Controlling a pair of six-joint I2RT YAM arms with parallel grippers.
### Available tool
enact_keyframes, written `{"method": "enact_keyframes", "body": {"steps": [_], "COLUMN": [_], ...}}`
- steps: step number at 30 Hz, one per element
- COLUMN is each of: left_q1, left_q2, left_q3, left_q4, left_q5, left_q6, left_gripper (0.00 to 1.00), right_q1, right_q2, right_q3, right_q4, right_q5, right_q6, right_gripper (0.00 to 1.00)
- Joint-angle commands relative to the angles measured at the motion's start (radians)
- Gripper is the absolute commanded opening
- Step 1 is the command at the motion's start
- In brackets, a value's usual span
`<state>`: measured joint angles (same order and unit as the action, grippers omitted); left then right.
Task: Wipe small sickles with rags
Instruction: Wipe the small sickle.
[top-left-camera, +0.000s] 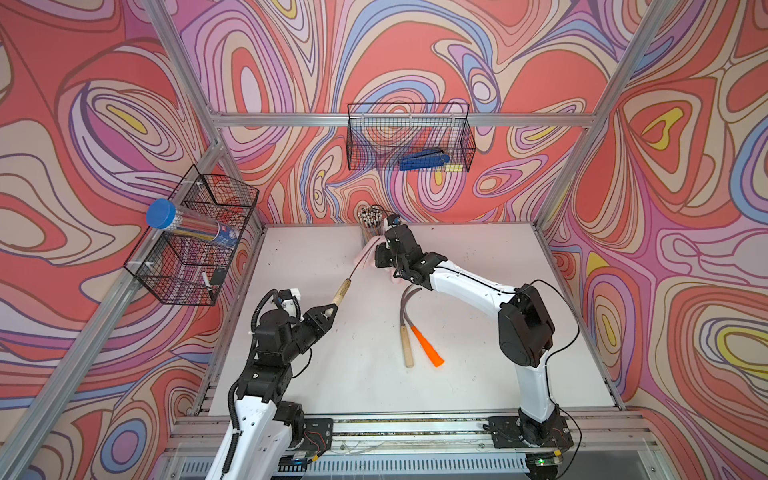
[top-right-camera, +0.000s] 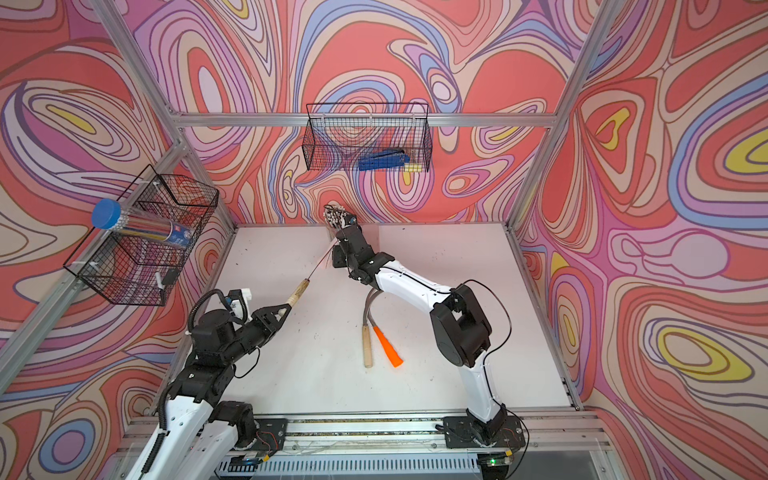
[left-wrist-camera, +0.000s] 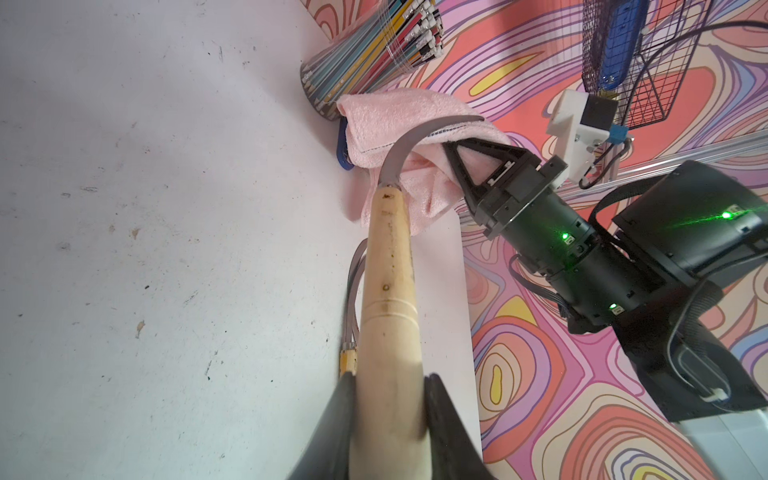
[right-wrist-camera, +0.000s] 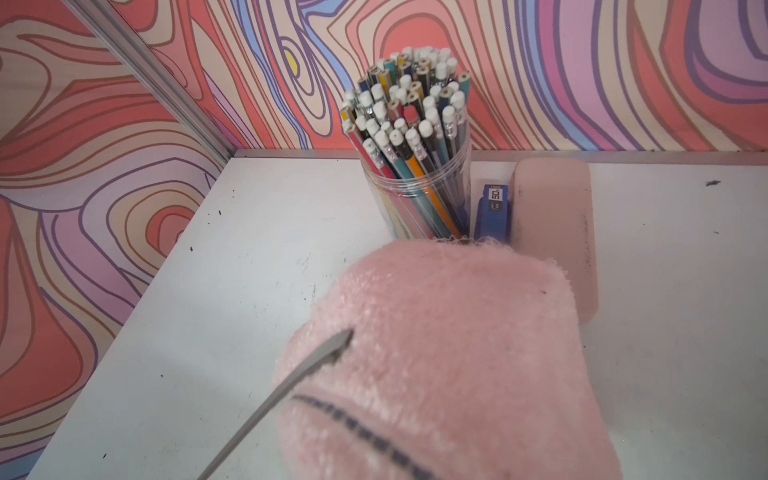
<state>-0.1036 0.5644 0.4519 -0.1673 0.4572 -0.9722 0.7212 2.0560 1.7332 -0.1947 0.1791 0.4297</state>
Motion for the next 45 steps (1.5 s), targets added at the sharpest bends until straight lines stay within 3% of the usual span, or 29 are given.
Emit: {"method": "enact_keyframes", "body": {"steps": [1, 7, 25, 31, 45], "left_q1": [0.005, 0.005, 0.005, 0.005, 0.006], "left_q2": [-0.011, -0.009, -0.001, -0.006, -0.001], "left_q3": [0.019, 0.02, 0.019, 0.016, 0.017], "left_q4": [0.021, 0.021, 0.023, 0.022, 0.038], "left_q5": [0.016, 0.016, 0.017, 0.017, 0.036], "left_q6": [0.0, 0.0, 0.002, 0.001, -0.004], "left_gripper": [0.0, 0.0, 0.0, 0.0, 0.0], "right_q1": [-0.002, 0.014, 0.214, 0.212, 0.043], "right_q2": [0.009, -0.014, -0.142, -0.114, -0.021], "right_q3": [0.002, -0.113, -0.242, -0.227, -0.103], "right_q4": [0.006, 0.106, 0.216, 0.198, 0.148], "right_q5": [0.01, -0.103, -0.116, -0.064, -0.062], "right_q6": [-0.017, 0.036, 0.032, 0.034, 0.041], "right_gripper": [0.0, 0.0, 0.0, 0.0, 0.0]}}
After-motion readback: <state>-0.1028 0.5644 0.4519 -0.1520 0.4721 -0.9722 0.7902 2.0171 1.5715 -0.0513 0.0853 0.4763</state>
